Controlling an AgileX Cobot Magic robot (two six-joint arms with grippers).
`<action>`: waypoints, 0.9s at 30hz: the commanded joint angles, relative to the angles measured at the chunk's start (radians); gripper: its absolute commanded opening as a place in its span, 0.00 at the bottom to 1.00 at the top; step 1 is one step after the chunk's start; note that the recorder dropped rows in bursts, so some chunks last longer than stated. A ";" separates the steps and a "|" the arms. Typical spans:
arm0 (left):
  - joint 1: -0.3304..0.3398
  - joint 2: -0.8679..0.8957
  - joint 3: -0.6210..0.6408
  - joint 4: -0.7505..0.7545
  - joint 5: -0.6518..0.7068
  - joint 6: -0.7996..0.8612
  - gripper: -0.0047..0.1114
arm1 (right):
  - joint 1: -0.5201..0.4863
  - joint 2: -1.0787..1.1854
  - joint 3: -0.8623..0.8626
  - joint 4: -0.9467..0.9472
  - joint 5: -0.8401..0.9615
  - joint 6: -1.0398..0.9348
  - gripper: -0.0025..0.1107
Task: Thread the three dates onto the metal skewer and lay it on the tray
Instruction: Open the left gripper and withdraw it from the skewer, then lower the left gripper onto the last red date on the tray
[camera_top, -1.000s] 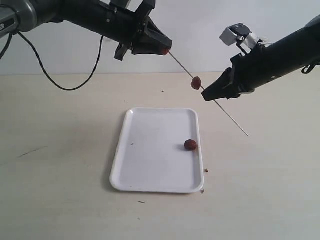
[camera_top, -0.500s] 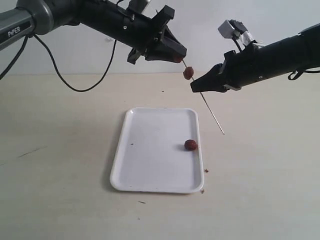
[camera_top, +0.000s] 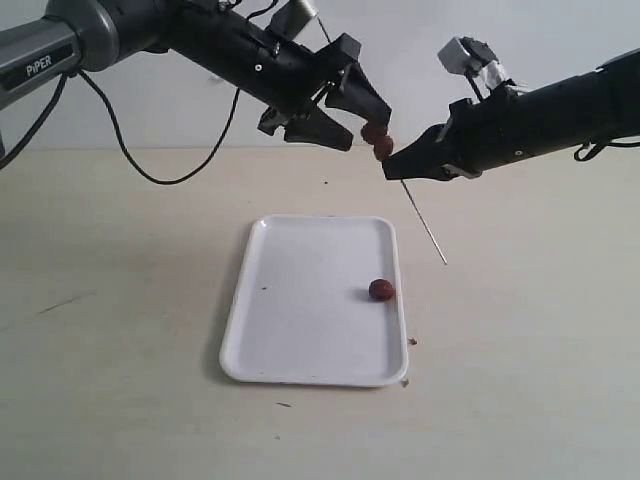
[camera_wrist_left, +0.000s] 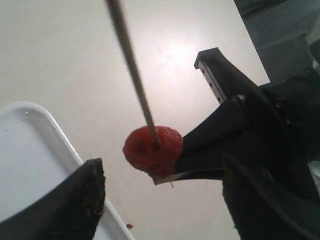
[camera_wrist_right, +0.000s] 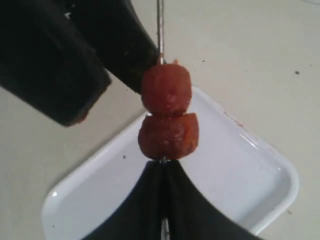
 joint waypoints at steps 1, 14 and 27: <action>0.003 -0.005 0.000 0.051 0.004 0.043 0.63 | -0.002 -0.004 -0.004 0.010 -0.072 0.043 0.02; -0.167 -0.005 0.000 0.562 0.004 0.138 0.62 | -0.101 -0.100 -0.004 -0.312 -0.232 0.414 0.02; -0.348 0.005 0.049 0.854 0.004 -0.477 0.51 | -0.115 -0.102 -0.004 -0.358 -0.231 0.437 0.02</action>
